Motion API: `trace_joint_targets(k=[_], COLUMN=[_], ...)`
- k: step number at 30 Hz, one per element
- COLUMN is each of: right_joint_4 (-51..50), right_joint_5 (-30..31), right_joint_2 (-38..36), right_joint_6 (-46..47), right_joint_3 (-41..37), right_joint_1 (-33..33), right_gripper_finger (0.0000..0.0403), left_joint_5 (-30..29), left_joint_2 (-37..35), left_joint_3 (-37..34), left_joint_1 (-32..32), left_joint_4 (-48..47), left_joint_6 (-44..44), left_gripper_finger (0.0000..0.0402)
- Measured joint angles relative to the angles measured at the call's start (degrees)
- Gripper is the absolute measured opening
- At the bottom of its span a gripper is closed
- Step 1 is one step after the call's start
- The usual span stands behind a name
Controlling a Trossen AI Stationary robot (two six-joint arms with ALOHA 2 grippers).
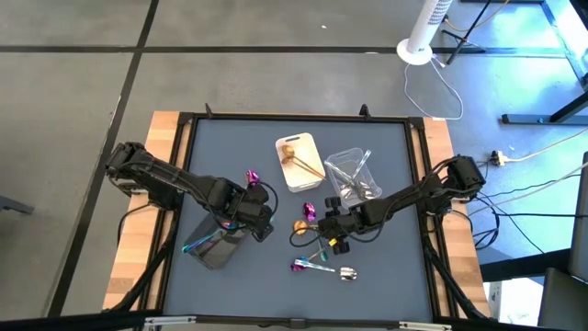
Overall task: Sort silverware by color (type)
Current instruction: Put the gold spoon into the white bin
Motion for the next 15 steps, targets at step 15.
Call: trace_joint_targets(k=[15], right_joint_4=[0.23], right_joint_5=[0.16], right_joint_2=[0.52], right_joint_6=[-0.04], right_joint_3=[-0.02], right_joint_1=[-0.02], right_gripper_finger=[0.0098], left_joint_5=[-0.02], left_joint_2=[0.00], left_joint_3=[0.00], left_joint_1=[0.02], left_joint_4=[-0.02], left_joint_6=[0.01], left_gripper_finger=[0.0120])
